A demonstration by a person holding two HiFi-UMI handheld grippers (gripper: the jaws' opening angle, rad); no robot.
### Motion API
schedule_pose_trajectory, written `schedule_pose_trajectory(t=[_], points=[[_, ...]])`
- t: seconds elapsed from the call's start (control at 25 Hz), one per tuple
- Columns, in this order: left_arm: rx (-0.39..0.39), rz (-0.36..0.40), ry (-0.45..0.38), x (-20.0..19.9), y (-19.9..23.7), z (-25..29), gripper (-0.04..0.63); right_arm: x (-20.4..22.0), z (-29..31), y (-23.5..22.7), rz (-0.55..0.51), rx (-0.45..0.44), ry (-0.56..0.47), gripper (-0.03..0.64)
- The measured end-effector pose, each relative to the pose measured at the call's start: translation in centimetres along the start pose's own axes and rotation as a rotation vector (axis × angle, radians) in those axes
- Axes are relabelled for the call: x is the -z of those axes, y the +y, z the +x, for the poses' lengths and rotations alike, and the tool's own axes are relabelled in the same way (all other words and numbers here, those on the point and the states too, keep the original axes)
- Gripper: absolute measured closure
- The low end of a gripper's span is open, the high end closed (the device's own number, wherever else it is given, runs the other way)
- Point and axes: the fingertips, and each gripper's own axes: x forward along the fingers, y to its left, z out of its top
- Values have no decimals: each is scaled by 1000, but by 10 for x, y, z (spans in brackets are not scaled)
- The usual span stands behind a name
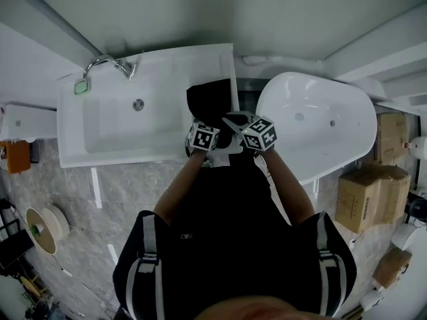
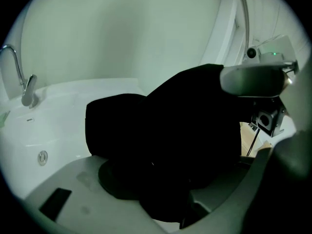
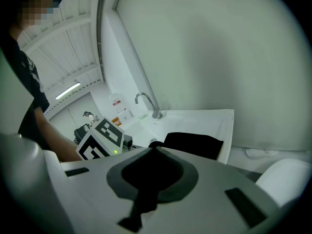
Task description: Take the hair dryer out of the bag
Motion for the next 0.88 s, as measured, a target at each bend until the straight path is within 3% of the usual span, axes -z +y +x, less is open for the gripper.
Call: schedule_pose_trajectory(t=[0.16,0.4,0.6,0.72,0.88], points=[[-34,-42,86,15,11,14,400,3,4,0,-4,-5,15,547],[-66,-102,67,11,16,24,402,14,2,0,-1,-1,29,548],[-14,-242,65,19,12,31,365,33,-5,-12,46,25,49,546],[6,-222,108,20,10,46,365,38,-4,-12,54,25,57,546],[-24,-264,97,12,14,53,365,49,-3,-7,65,15,80,546]])
